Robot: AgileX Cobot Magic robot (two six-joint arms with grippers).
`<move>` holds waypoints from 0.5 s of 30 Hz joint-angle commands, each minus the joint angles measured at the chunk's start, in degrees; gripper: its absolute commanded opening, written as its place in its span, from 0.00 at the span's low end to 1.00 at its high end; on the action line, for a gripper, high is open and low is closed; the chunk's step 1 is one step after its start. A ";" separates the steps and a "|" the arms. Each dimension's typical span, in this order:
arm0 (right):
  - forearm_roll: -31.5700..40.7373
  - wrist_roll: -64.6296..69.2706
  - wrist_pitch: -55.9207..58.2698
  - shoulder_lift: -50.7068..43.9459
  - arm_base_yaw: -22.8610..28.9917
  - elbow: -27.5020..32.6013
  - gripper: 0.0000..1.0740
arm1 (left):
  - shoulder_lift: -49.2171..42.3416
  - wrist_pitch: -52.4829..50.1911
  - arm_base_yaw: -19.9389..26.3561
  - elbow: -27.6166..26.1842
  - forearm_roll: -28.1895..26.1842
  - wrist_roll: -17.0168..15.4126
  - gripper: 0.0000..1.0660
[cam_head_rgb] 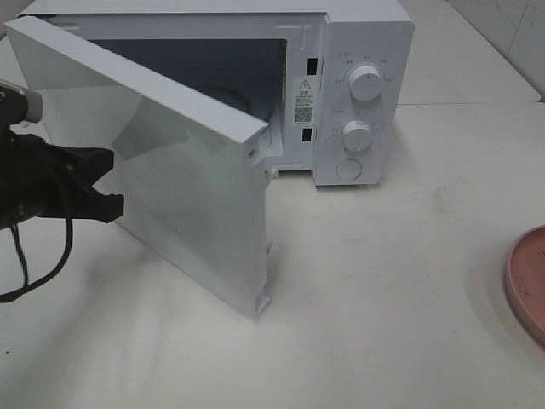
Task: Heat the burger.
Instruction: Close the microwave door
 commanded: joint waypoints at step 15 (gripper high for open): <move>-0.11 -0.92 -0.23 -1.55 -0.23 0.11 0.69 | 9.11 -1.03 -8.71 -13.92 -14.04 0.00 0.00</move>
